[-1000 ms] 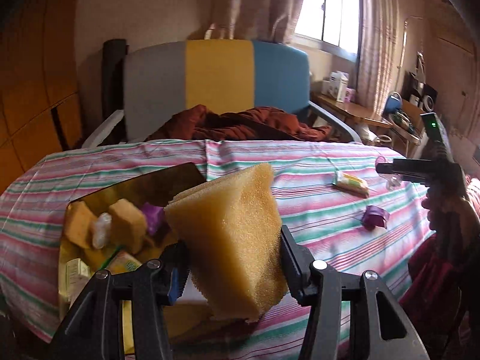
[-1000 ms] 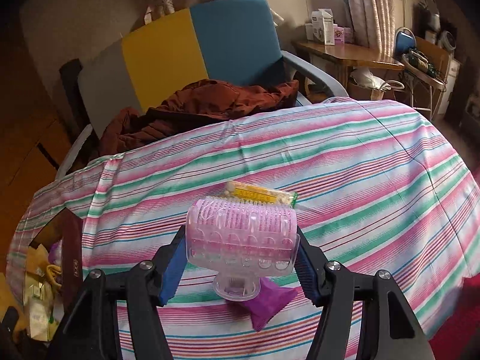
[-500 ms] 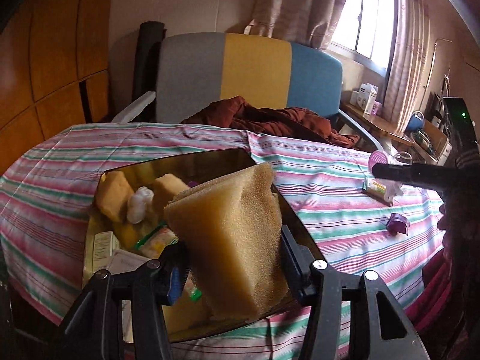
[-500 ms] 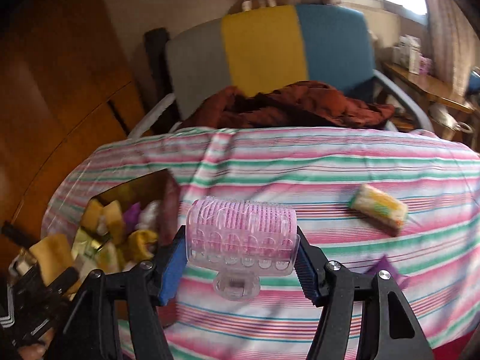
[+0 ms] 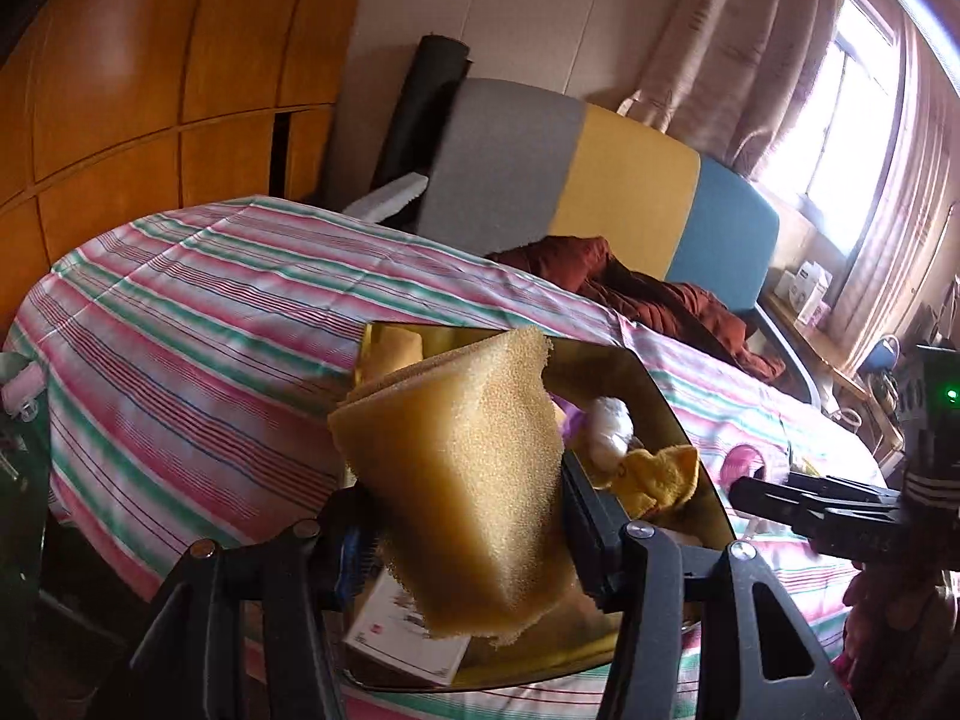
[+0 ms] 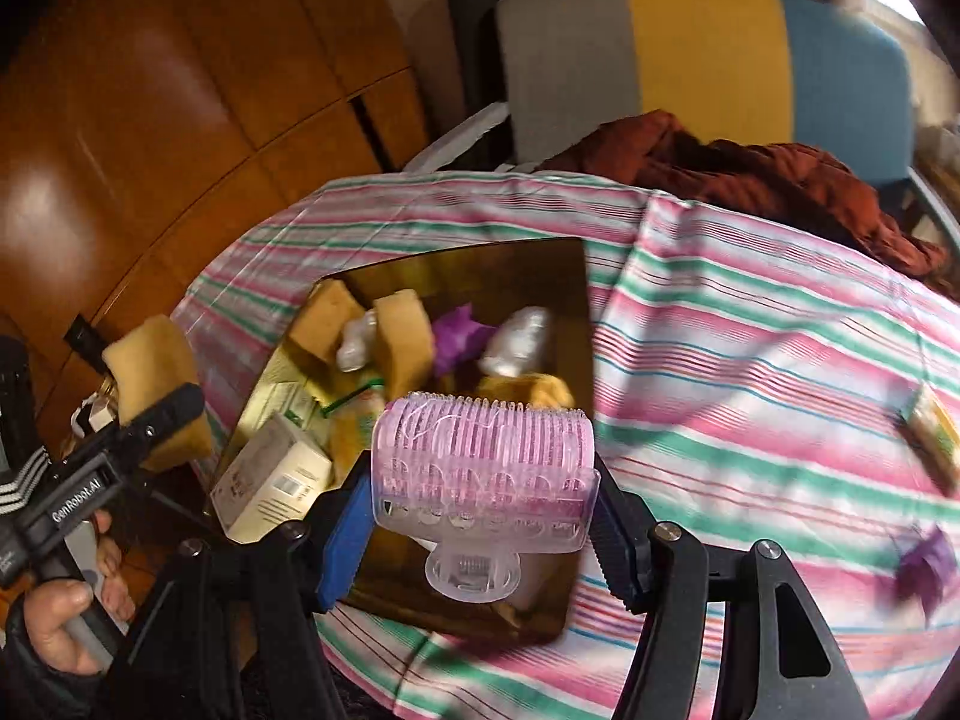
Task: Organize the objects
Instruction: 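Carry sponge and pink roller over the gold tray with both tools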
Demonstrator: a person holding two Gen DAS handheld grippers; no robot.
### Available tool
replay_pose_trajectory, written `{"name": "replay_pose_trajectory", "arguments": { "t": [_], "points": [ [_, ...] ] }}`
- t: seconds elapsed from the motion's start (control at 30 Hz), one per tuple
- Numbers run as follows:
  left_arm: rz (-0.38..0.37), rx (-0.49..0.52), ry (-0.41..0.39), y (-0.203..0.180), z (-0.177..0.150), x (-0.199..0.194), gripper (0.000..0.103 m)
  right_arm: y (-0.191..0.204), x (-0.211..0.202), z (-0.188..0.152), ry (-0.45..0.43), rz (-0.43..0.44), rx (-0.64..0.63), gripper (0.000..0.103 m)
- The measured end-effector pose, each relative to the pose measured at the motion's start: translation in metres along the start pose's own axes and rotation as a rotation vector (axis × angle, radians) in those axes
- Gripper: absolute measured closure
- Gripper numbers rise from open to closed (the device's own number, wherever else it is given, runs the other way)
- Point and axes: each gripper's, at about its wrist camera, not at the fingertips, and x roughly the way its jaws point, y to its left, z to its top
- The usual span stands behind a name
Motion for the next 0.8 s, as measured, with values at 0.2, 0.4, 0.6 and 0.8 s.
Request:
{"name": "replay_pose_trajectory", "arguments": {
  "t": [0.2,0.4,0.6,0.8],
  "points": [
    [-0.032,-0.016,0.018,0.001,0.005,0.013,0.049,0.022,0.020,0.018,0.021,0.024,-0.048,0.038],
    [-0.051,-0.035,0.042,-0.003,0.016,0.031,0.049,0.033,0.038,0.033,0.050,0.041,-0.075,0.037],
    [-0.056,-0.040,0.043,-0.005,0.027,0.044,0.049,0.040,0.054,0.030,0.083,0.052,-0.099,0.037],
    [-0.050,-0.051,0.068,-0.008,0.031,0.059,0.047,0.037,0.061,0.029,0.084,0.027,-0.089,0.037]
  ]
}}
